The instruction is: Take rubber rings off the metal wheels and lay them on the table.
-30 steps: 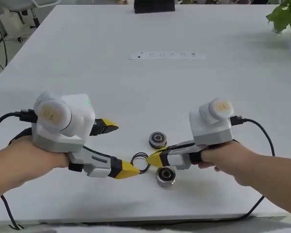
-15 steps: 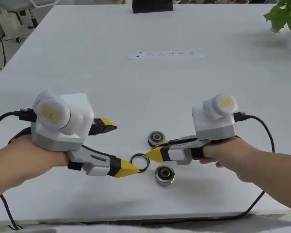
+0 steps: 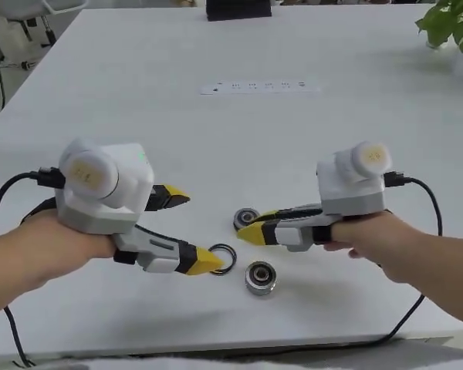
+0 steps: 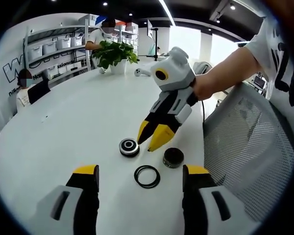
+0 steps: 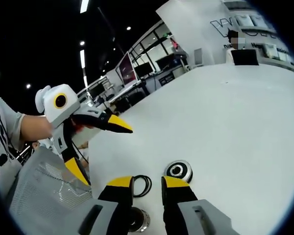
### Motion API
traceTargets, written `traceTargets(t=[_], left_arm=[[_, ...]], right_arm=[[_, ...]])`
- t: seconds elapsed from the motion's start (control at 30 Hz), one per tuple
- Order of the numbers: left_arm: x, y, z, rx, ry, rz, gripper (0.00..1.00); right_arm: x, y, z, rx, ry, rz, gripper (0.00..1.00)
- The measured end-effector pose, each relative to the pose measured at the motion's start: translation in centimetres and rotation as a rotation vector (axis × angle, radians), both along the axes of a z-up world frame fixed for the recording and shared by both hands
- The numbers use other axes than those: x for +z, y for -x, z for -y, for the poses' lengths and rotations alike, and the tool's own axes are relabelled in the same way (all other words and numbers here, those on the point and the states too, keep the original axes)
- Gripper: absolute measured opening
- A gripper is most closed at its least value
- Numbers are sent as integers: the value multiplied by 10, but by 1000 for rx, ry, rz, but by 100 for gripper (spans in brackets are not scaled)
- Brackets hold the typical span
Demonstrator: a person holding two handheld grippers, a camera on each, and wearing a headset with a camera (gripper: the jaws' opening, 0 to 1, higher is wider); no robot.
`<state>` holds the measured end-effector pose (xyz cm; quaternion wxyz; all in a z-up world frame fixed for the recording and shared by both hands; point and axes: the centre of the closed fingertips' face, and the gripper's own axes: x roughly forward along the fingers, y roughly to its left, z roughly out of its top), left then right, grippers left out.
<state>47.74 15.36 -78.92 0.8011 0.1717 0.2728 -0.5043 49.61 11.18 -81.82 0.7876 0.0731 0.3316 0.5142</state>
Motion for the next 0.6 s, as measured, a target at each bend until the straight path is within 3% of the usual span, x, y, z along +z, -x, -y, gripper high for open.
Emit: traceTargets(t=[0.6], left_arm=[[-9,-12,5,-8,-12,-20,62]], right_arm=[[-11,-12,21,-5,80,98,21]])
